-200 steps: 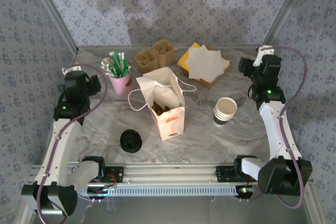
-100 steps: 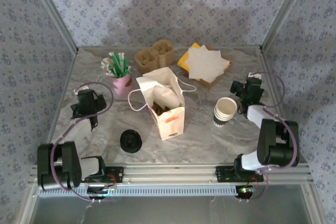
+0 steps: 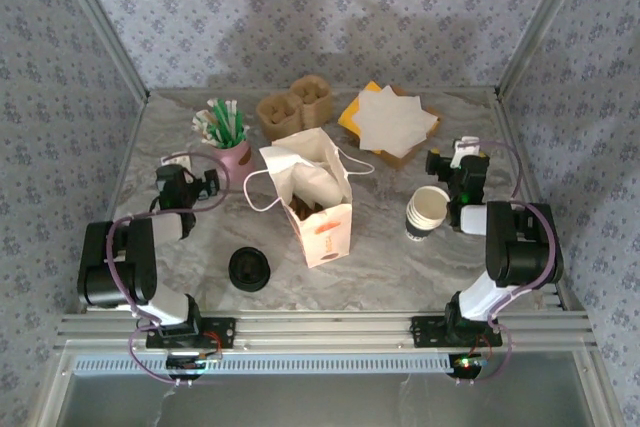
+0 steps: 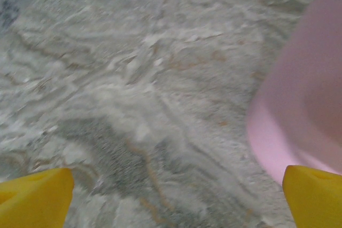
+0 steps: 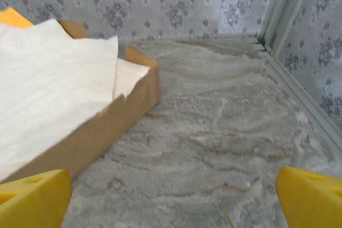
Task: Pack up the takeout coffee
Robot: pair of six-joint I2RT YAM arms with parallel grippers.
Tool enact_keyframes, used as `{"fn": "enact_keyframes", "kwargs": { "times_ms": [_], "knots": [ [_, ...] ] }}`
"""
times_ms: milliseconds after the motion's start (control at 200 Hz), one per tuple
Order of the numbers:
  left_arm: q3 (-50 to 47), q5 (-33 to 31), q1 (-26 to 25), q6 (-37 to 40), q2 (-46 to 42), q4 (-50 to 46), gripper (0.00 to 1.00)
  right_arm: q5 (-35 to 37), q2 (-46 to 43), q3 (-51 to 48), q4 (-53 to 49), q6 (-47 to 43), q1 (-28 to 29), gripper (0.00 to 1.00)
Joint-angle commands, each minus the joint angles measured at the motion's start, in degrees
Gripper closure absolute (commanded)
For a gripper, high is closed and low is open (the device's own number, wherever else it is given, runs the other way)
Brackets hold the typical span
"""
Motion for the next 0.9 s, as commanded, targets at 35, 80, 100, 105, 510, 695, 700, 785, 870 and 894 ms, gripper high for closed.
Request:
{"fn": "enact_keyframes", "kwargs": {
  "times_ms": [35, 80, 100, 105, 510, 695, 700, 785, 870, 894],
  "knots": [
    [-4.7, 3.6, -1.1, 3.3, 2.9, 15.1, 0.00, -0.9, 2.9, 3.2, -2.3, -1.0, 0.4, 0.01],
    [-3.9, 3.5, -1.1, 3.4, 2.0, 11.5, 0.00, -1.6, 3.5, 5.0, -4.9, -1.1, 0.3, 0.00],
    [-3.8, 3.3, -1.2, 3.4, 2.2, 12.1, 0.00, -1.9, 3.7, 6.0, -6.7, -1.1, 0.3, 0.00],
    [-3.9, 3.2, -1.3, 3.5, 2.2, 12.5, 0.00, -2.1, 3.8, 6.4, -7.1, -1.1, 0.3, 0.00],
    [-4.1, 2.9, -1.4, 3.5, 2.3, 12.7, 0.00, -16.4, 2.0, -1.8, 4.9, -1.6, -0.7, 0.00],
    [-4.1, 2.8, -1.5, 3.6, 2.3, 12.7, 0.00, -15.5, 2.2, -3.4, 8.8, 1.3, 1.6, 0.01],
    [-4.1, 2.8, -1.5, 3.6, 2.3, 12.7, 0.00, -15.2, 2.2, -3.5, 8.9, 1.3, 1.7, 0.01],
    [-4.1, 2.8, -1.4, 3.5, 2.3, 12.7, 0.00, -13.6, 1.1, -4.3, 8.9, 3.0, 1.8, 0.02],
    [-4.1, 2.8, -1.5, 3.6, 2.3, 12.7, 0.00, -13.1, -2.3, -5.5, 6.9, 4.7, 1.4, 0.03],
    [-4.1, 2.8, -1.4, 3.6, 2.3, 12.7, 0.00, -13.8, -3.5, -5.8, 6.4, 5.2, 1.0, 0.03]
  ]
}}
